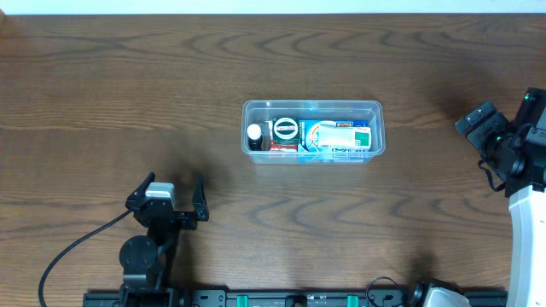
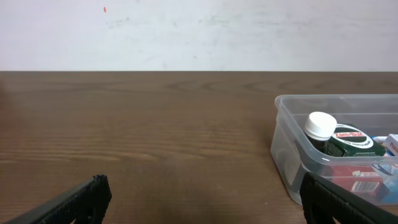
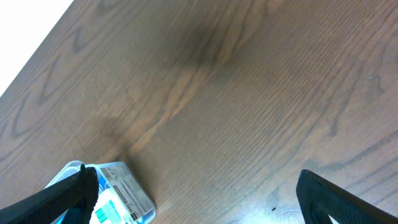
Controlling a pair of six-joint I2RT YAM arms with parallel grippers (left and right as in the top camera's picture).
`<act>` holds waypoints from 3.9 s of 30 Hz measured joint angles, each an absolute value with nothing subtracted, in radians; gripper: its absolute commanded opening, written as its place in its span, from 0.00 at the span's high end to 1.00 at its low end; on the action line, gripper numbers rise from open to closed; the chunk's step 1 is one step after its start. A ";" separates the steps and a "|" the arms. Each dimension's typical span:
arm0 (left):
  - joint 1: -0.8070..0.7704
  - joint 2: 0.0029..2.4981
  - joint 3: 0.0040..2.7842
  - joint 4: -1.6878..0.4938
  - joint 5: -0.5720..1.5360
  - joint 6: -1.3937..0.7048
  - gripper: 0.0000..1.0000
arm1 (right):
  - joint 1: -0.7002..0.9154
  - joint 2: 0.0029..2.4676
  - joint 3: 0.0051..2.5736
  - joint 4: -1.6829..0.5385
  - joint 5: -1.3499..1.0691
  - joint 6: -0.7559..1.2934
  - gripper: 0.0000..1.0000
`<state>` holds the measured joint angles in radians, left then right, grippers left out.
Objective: Pack container
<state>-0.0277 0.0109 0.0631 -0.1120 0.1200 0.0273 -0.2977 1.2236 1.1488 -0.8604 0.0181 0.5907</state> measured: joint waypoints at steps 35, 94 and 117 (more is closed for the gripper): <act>-0.028 0.011 0.062 -0.108 0.120 0.027 0.02 | 0.096 0.525 0.613 -1.227 0.014 0.595 0.01; -0.028 0.011 0.061 -0.108 0.120 0.027 0.02 | 0.083 0.015 0.012 -0.066 -0.092 0.002 0.01; -0.028 0.011 0.061 -0.108 0.120 0.027 0.02 | 0.083 0.015 0.012 -0.066 -0.091 0.002 0.01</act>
<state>-0.0277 0.0109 0.0612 -0.1078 0.1200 0.0273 0.0826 0.0147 0.0116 -0.0662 -0.0914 0.0025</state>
